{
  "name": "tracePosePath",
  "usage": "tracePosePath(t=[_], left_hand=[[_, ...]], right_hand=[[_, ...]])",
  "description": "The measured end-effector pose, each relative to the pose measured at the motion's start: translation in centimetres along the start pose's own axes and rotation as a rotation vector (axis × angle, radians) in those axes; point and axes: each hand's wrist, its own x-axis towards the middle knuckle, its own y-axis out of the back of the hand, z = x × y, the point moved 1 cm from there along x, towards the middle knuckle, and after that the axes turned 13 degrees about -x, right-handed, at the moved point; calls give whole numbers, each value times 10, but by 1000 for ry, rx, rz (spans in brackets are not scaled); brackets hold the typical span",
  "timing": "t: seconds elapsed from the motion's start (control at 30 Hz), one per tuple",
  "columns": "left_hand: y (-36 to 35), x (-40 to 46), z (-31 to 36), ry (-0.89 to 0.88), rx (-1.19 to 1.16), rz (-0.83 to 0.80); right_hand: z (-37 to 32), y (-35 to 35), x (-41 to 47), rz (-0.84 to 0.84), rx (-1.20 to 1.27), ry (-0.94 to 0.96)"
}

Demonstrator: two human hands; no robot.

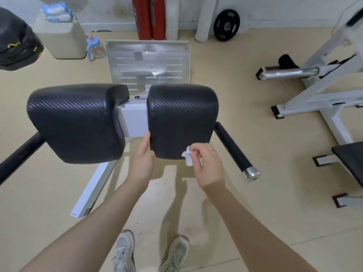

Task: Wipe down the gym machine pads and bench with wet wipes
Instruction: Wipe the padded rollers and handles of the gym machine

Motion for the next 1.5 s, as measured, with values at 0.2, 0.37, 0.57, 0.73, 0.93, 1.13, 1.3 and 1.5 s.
tracePosePath(t=[0.2, 0.37, 0.57, 0.73, 0.93, 1.13, 1.3, 1.5], left_hand=[[2, -9, 27, -61, 63, -51], [11, 17, 40, -130, 122, -62], [25, 64, 37, -136, 53, -56], [30, 81, 38, -153, 46, -57], [31, 91, 40, -160, 152, -102], [32, 96, 40, -116, 98, -68], [35, 101, 39, -87, 65, -91], [32, 102, 43, -38, 64, -41]], right_hand=[[-42, 47, 23, -195, -3, 71], [-59, 41, 58, -220, 80, 21], [-90, 21, 139, -142, -9, 119], [-119, 4, 209, -322, -355, 319], [-131, -17, 240, -941, -693, 702], [-139, -54, 270, -1125, -842, 620], [-123, -102, 291, -1045, -972, 560], [-135, -46, 285, -1243, -678, 546]])
